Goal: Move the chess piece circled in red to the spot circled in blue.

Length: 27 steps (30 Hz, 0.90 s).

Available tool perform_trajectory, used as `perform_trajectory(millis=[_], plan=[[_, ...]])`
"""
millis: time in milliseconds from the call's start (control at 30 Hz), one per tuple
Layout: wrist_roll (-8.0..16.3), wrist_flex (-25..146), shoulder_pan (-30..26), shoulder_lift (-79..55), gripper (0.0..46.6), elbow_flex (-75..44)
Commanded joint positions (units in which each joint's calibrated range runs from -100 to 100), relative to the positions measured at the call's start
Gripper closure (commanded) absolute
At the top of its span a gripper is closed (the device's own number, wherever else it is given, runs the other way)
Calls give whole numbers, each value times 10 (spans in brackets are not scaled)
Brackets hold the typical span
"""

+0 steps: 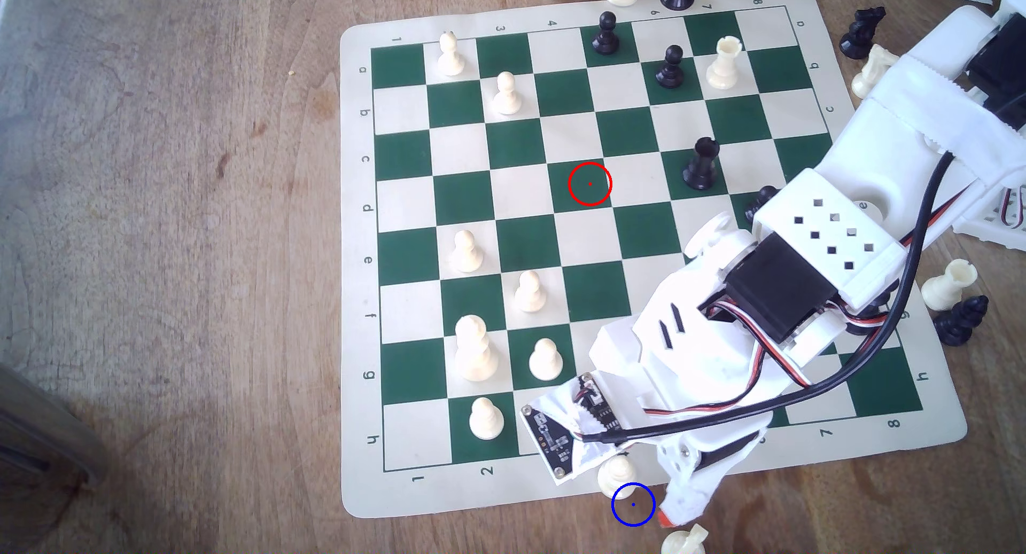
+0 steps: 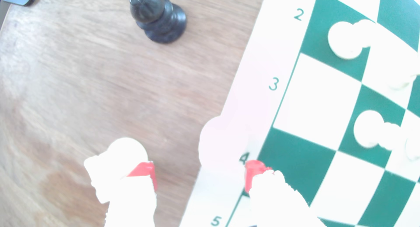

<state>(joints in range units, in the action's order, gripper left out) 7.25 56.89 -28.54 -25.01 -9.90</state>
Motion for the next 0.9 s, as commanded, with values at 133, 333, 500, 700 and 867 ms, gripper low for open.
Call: perform_trajectory(millis=[133, 333, 500, 700, 867], plan=[[-5, 2, 7, 102, 260, 65], [-6, -7, 35, 158, 338, 89], [-6, -37, 65, 236, 464, 122], [-56, -285, 193, 487, 464, 459], [-48, -440, 292, 607, 464, 621]])
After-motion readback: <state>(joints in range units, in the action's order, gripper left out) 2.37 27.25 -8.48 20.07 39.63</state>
